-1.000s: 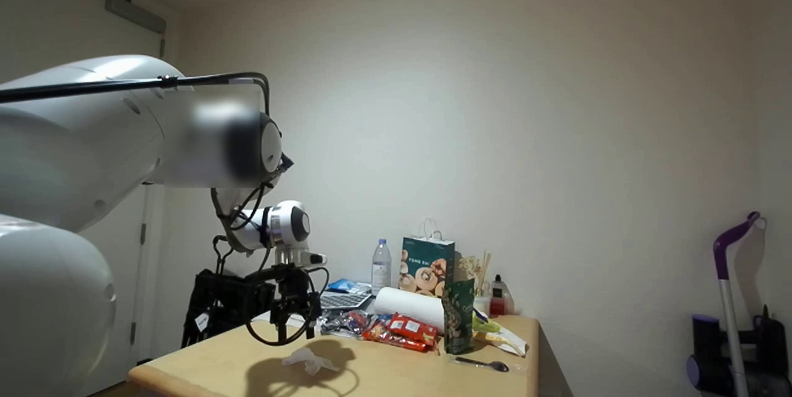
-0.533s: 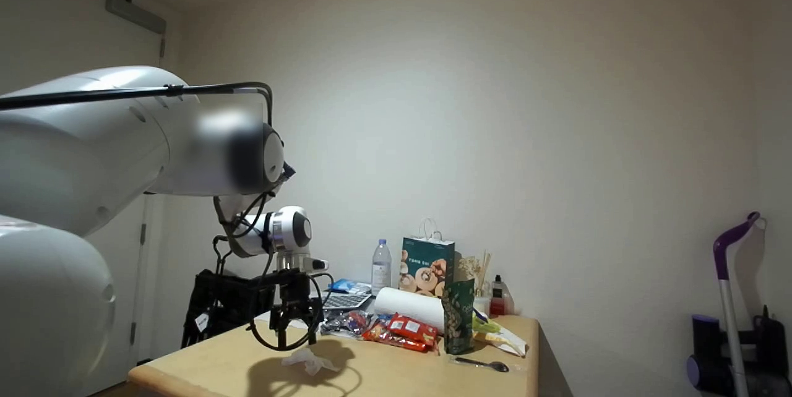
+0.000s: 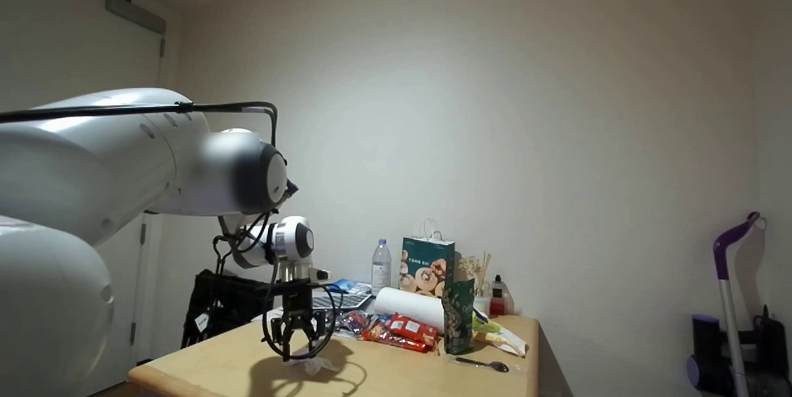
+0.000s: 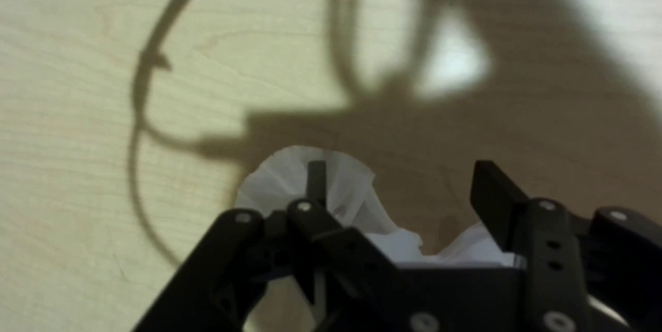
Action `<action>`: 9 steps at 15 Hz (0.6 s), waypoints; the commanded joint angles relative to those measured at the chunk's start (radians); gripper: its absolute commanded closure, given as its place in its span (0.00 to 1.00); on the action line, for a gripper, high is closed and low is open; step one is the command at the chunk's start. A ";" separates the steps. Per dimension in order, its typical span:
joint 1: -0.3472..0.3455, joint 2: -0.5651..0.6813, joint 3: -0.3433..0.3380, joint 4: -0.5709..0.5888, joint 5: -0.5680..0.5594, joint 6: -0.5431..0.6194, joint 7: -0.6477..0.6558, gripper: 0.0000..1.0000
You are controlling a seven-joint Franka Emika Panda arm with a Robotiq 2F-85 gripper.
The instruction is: Wipe the table with the white cloth
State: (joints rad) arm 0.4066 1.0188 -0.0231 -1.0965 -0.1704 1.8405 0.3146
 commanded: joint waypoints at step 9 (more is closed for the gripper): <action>0.003 -0.003 -0.003 0.021 -0.004 0.023 -0.077 0.85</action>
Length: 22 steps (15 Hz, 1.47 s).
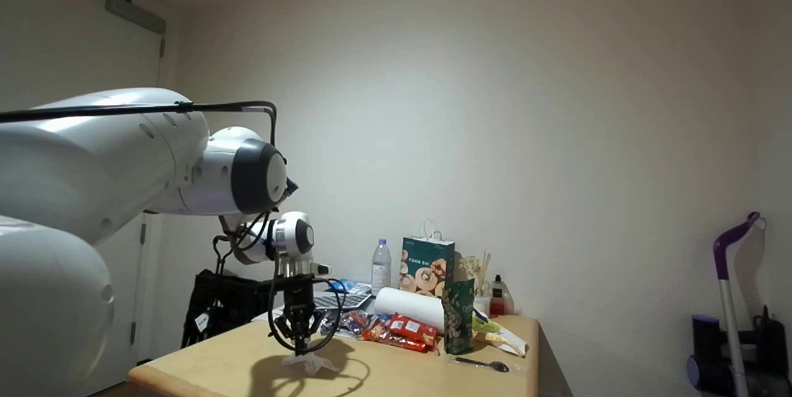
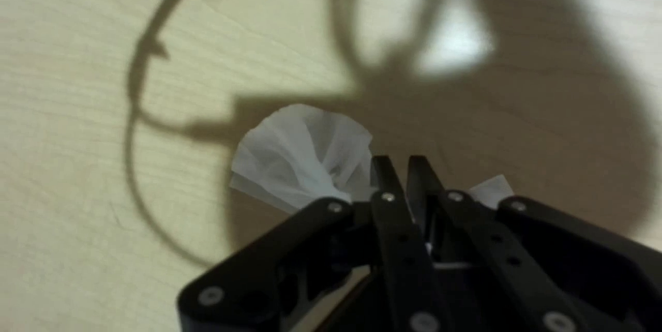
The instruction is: Wipe the table with the white cloth
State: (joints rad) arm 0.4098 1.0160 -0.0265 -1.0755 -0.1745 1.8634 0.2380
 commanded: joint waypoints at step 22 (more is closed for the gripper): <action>-0.007 0.318 0.008 0.516 -0.044 -0.394 -0.238 0.48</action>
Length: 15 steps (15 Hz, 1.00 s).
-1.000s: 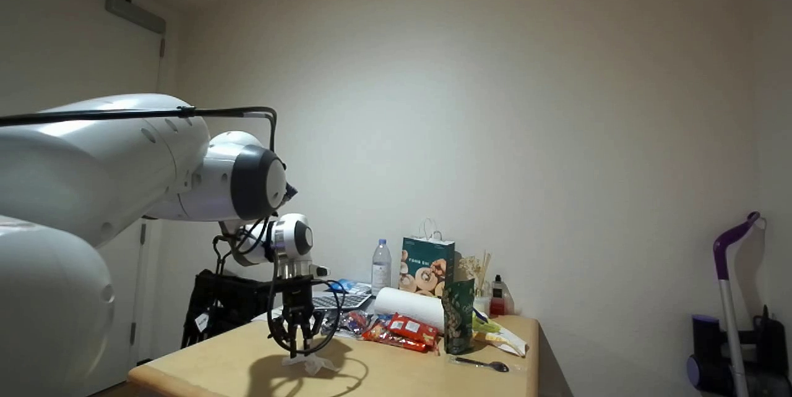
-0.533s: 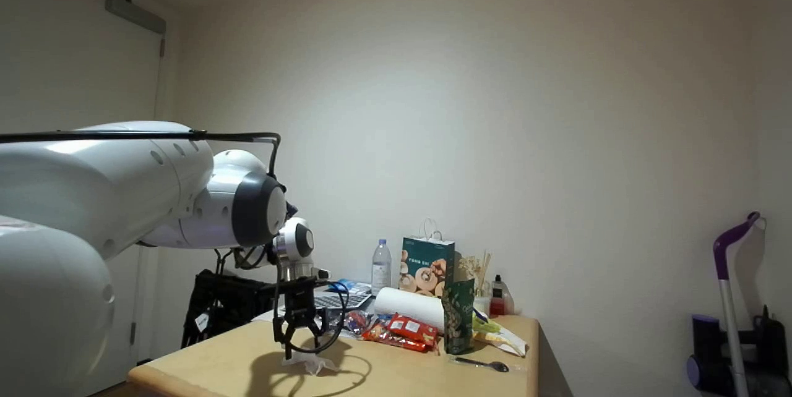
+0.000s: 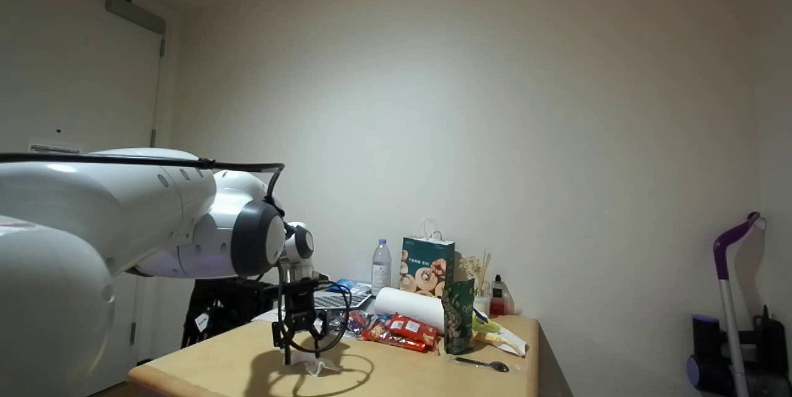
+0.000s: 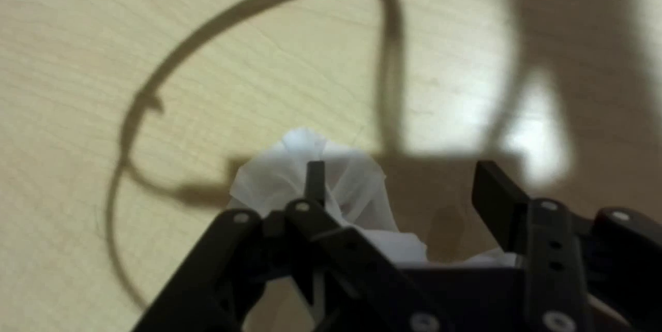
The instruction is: Wipe the table with the white cloth
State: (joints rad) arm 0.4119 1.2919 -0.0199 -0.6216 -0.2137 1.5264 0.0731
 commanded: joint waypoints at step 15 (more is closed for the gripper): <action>0.032 0.040 -0.016 0.073 -0.018 -0.027 -0.098 0.28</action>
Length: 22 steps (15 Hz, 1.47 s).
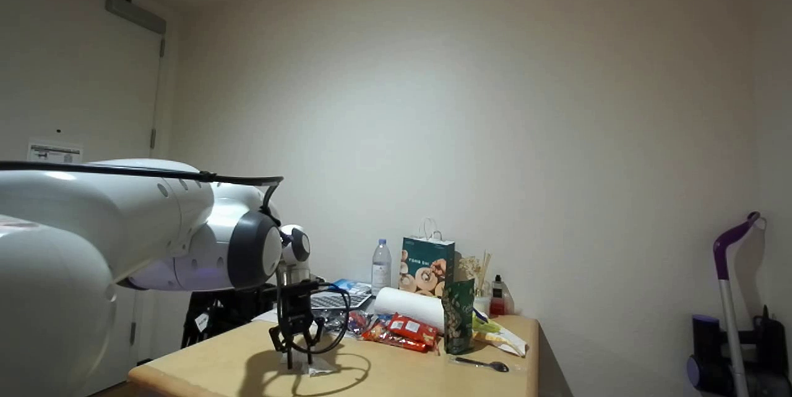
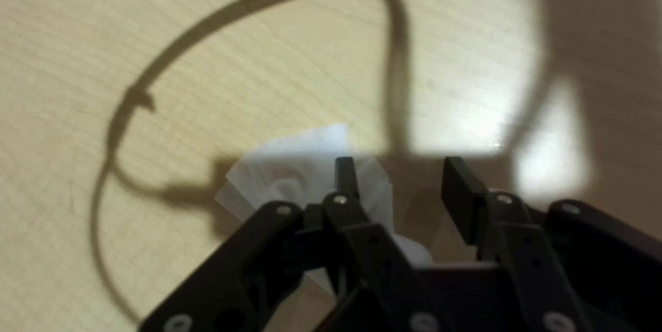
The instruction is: Wipe the table with the white cloth
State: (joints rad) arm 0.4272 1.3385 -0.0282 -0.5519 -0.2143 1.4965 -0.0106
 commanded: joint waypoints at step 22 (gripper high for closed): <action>0.038 0.074 -0.044 0.168 -0.019 -0.038 -0.033 0.40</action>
State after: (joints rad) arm 0.4631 1.4136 -0.0692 -0.3708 -0.2339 1.4680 0.0013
